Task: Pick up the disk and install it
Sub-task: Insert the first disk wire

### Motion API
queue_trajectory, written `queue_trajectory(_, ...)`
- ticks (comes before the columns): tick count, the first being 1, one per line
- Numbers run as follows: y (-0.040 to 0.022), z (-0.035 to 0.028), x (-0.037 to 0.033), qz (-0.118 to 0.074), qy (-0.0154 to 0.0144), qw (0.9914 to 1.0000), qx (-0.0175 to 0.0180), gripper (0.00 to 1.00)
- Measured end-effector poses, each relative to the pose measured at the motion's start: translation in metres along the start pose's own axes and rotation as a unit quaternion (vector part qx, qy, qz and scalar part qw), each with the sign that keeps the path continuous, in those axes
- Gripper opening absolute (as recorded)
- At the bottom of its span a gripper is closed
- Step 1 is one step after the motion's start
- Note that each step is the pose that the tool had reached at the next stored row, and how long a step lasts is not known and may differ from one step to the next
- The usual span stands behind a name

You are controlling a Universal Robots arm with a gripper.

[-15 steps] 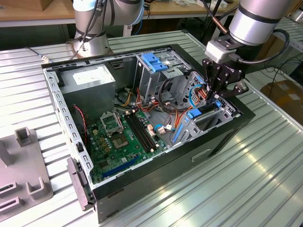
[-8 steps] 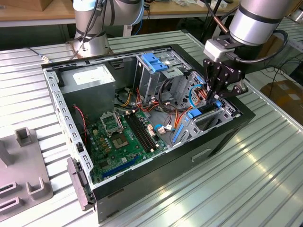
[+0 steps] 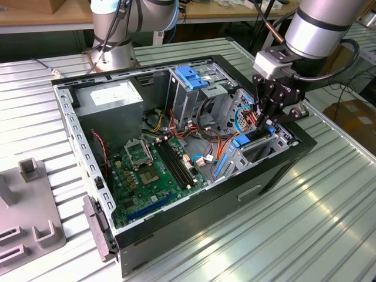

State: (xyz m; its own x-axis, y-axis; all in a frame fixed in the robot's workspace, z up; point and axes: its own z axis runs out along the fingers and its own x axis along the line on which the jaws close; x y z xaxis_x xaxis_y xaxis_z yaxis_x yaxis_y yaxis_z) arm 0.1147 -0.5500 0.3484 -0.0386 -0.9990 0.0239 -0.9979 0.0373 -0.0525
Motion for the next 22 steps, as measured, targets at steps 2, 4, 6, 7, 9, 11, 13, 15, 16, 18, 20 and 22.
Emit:
queue_trajectory(2, -0.0003, 0.0004, 0.0001, 0.000, 0.0000, 1.00000, 0.0000, 0.16)
queue_trajectory(4, -0.0006, 0.0006, 0.0001, 0.000, 0.0000, 1.00000, -0.0002, 0.16)
queue_trajectory(6, -0.0007, 0.0015, 0.0000, 0.000, 0.0000, 1.00000, -0.0003, 0.16)
queue_trajectory(7, -0.0007, 0.0015, 0.0000, 0.000, 0.0000, 1.00000, -0.0003, 0.16)
queue_trajectory(9, -0.0007, 0.0015, 0.0000, 0.000, 0.0000, 1.00000, -0.0003, 0.16)
queue_trajectory(11, -0.0007, 0.0016, 0.0000, 0.000, 0.0000, 1.00000, -0.0003, 0.16)
queue_trajectory(13, -0.0006, 0.0016, 0.0000, 0.000, 0.0000, 1.00000, -0.0003, 0.16)
queue_trajectory(15, -0.0006, 0.0020, 0.0000, 0.000, -0.0001, 1.00000, -0.0003, 0.16)
queue_trajectory(16, -0.0006, 0.0022, 0.0000, 0.000, 0.0000, 1.00000, -0.0003, 0.16)
queue_trajectory(18, -0.0009, -0.0009, 0.0024, 0.000, -0.0086, 0.99996, -0.0006, 0.16)
queue_trajectory(20, -0.0009, -0.0005, 0.0042, 0.000, -0.0086, 0.99996, -0.0006, 0.16)
queue_trajectory(22, -0.0009, 0.0001, 0.0043, 0.001, -0.0087, 0.99996, -0.0006, 0.16)
